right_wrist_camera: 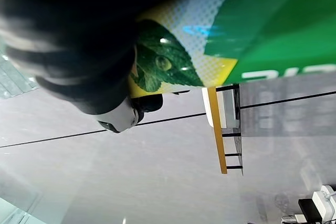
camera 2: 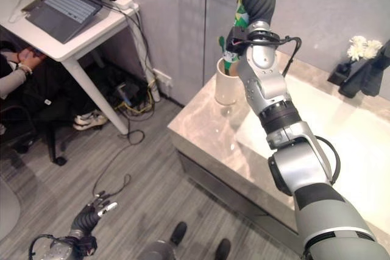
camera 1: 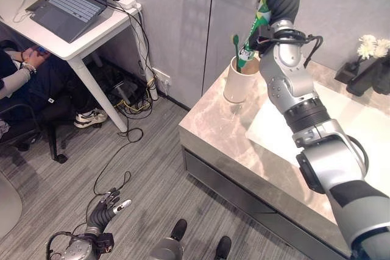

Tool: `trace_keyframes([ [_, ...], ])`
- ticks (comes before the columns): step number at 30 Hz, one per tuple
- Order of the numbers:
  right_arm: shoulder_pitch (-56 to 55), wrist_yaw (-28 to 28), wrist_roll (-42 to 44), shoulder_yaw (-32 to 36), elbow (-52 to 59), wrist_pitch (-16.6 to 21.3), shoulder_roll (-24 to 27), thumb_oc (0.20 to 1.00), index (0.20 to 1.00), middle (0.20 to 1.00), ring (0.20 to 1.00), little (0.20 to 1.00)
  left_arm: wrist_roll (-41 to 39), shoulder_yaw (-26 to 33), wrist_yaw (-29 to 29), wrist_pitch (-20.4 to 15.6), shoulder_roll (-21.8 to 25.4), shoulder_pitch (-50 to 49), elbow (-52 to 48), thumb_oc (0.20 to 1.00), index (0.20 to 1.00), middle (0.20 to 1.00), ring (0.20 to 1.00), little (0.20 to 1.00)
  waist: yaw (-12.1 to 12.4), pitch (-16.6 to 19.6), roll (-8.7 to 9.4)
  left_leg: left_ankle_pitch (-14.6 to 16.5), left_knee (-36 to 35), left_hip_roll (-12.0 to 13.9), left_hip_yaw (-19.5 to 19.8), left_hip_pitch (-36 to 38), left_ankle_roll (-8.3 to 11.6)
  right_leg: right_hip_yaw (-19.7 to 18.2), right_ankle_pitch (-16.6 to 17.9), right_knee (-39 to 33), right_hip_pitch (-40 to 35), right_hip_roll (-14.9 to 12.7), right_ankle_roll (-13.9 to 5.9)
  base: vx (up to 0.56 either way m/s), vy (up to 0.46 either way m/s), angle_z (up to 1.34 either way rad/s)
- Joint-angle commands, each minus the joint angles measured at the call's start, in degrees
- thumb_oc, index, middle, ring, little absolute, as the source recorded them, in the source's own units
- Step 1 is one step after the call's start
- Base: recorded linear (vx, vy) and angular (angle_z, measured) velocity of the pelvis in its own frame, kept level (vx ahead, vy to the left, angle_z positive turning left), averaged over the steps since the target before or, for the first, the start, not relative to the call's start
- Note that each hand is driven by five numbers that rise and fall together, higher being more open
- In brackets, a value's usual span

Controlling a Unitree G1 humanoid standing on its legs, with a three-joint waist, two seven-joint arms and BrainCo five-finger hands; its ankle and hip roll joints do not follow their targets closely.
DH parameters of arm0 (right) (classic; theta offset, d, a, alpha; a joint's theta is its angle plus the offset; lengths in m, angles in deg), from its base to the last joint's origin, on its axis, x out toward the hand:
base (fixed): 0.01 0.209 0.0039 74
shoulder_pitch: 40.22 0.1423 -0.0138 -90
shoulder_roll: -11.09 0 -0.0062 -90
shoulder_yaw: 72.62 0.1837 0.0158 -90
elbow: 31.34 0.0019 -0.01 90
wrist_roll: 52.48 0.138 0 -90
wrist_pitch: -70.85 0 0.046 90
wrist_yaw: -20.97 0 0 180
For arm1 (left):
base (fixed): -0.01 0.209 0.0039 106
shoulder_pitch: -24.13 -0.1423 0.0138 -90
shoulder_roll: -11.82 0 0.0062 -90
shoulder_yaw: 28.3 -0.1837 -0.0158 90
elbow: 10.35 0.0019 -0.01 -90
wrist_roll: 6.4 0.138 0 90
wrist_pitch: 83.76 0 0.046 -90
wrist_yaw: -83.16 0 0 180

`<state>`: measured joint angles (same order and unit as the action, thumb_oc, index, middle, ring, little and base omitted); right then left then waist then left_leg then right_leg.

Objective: Put brush and paste in cup on sink, flatten towel.

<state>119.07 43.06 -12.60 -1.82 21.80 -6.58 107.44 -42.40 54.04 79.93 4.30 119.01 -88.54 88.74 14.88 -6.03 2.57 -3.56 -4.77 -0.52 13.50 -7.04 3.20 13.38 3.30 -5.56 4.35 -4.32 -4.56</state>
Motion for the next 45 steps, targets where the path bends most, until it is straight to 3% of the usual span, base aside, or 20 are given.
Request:
trace_keyframes([
  [1, 1.97, -1.13, 0.85, 1.36, 0.83, 2.30, 1.30, 0.200, 0.200, 0.200, 0.200, 0.200, -0.44, -1.09, -0.13, -2.36, 1.15, -0.04, -1.93, 1.000, 1.000, 1.000, 1.000, 1.000, 0.35, 0.88, 1.47, 2.50, -0.23, -0.60, -2.93, 3.14, -0.49, -1.55, -1.10, 0.56, -2.94, -2.66, -3.72, 0.00, 0.000, 0.00],
  [22, 0.96, -1.05, 0.29, 1.68, -1.09, 1.88, 0.99, 0.200, 0.200, 0.200, 0.200, 0.200, 0.02, -1.84, 0.07, -2.40, 1.03, 0.43, -1.62, 1.000, 1.000, 1.000, 1.000, 1.000, 0.21, 0.45, 1.21, 2.46, -0.23, -0.66, -2.71, 2.59, -0.46, -1.61, -1.14, 0.56, -2.33, -2.60, -3.74, 0.00, 0.000, 0.00],
  [23, 0.97, -1.06, 0.29, 1.67, -1.10, 1.88, 0.99, 0.307, 0.307, 0.307, 0.307, 0.307, 0.02, -1.84, 0.07, -2.40, 1.02, 0.44, -1.62, 1.000, 1.000, 1.000, 1.000, 1.000, 0.21, 0.44, 1.20, 2.46, -0.23, -0.66, -2.71, 2.59, -0.46, -1.61, -1.14, 0.56, -2.33, -2.60, -3.74, 0.00, 0.000, 0.00],
  [24, 1.07, -1.06, 0.28, 1.59, -1.36, 1.84, 1.00, 0.347, 0.347, 0.347, 0.347, 0.347, 0.02, -1.87, 0.09, -2.42, 0.97, 0.45, -1.50, 1.000, 1.000, 1.000, 1.000, 1.000, 0.18, 0.46, 1.22, 2.48, -0.23, -0.66, -2.77, 2.61, -0.44, -1.60, -1.19, 0.56, -2.37, -2.58, -3.73, 0.00, 0.000, 0.00],
  [26, 0.98, -1.19, 0.14, 1.35, -1.71, 1.63, 0.95, 0.821, 0.821, 0.821, 0.821, 0.821, -0.19, -1.98, 0.11, -2.40, 0.79, 0.53, -1.31, 1.000, 1.000, 1.000, 1.000, 1.000, 0.10, 0.49, 1.28, 2.57, -0.23, -0.65, -2.82, 2.74, -0.49, -1.63, -1.22, 0.56, -2.49, -2.60, -3.71, 0.00, 0.000, 0.00],
  [27, 0.98, -1.26, 0.21, 1.27, -1.78, 1.52, 0.89, 1.000, 1.000, 1.000, 1.000, 1.000, -0.26, -2.00, 0.03, -2.43, 0.73, 0.62, -1.25, 1.000, 1.000, 1.000, 1.000, 1.000, 0.06, 0.46, 1.34, 2.68, -0.23, -0.68, -2.77, 2.86, -0.53, -1.62, -1.25, 0.56, -2.59, -2.58, -3.71, 0.00, 0.000, 0.00],
  [38, 0.79, -1.40, 0.06, 1.65, -1.67, 1.83, 0.98, 1.000, 1.000, 1.000, 1.000, 1.000, -0.31, -1.77, 0.10, -2.39, 0.30, 0.74, -0.84, 1.000, 1.000, 1.000, 1.000, 1.000, -0.08, 1.04, 1.69, 3.34, -0.23, -0.75, -2.79, 3.93, -0.72, -1.69, -1.56, 0.56, -3.68, -2.51, -3.60, 0.00, 0.000, 0.00],
  [45, -1.60, -0.51, -4.24, 2.14, 4.68, 1.72, 2.64, 1.000, 1.000, 1.000, 1.000, 1.000, 2.29, -2.06, 0.44, -2.18, 0.40, 1.79, 0.50, 1.000, 1.000, 1.000, 1.000, 1.000, -0.57, 1.36, 1.31, 3.65, -0.23, -0.61, -3.33, 4.50, -0.76, -1.83, -1.67, 0.56, -4.10, -2.59, -3.64, 0.00, 0.000, 0.00],
])
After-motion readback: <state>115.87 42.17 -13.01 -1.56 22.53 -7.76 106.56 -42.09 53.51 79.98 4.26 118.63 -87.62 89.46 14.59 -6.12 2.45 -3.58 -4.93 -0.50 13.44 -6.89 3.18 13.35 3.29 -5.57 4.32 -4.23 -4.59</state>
